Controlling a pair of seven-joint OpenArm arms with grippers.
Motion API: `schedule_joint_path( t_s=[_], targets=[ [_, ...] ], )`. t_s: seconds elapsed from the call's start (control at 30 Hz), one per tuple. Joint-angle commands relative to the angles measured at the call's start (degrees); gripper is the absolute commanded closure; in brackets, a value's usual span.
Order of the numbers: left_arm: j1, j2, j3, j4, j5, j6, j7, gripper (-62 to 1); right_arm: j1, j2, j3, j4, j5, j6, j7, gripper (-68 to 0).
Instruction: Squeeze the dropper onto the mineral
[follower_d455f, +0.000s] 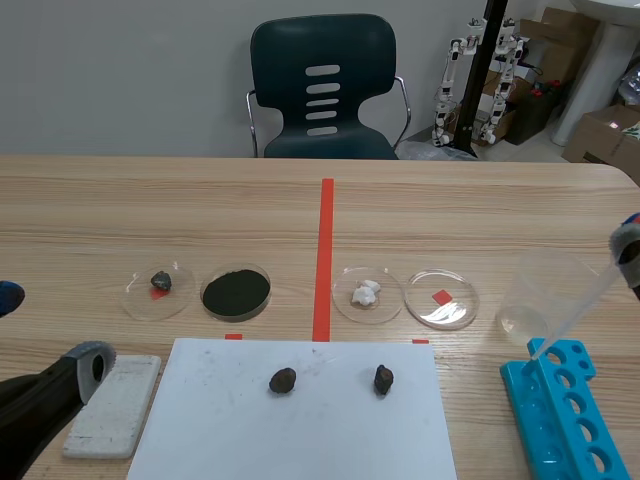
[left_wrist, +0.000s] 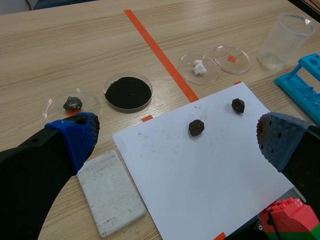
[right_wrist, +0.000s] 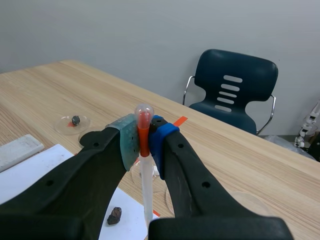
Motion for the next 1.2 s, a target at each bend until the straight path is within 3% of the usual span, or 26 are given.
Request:
schedule_joint_path(
  t_s=[0.0, 0.73, 1.03, 1.17],
  targets=[
    [0.15, 0.00, -0.48, 0.94, -0.61, -0.04, -0.79, -62.3, -0.09, 0.76, -0.09, 0.59, 0.68, 0.46, 1.07, -5.5],
    [0.15, 0.00, -0.48, 0.94, -0.61, -0.04, -0.79, -62.3, 0.15, 0.76, -0.09, 0.59, 0.66, 0.46, 0.52, -5.5],
    [0.15, 0.00, -0.48, 0.94, -0.61, -0.04, -0.79, -62.3, 6.32, 0.79, -0.11, 0.50, 0.68, 0.46, -8.98, -5.5],
    [0.15, 0.00, -0.48, 0.94, -0.61, -0.04, -0.79, -62.3, 11.15, 2.51, -1.77, -0.94, 0.85, 0.46, -11.54, -5.5]
  ],
)
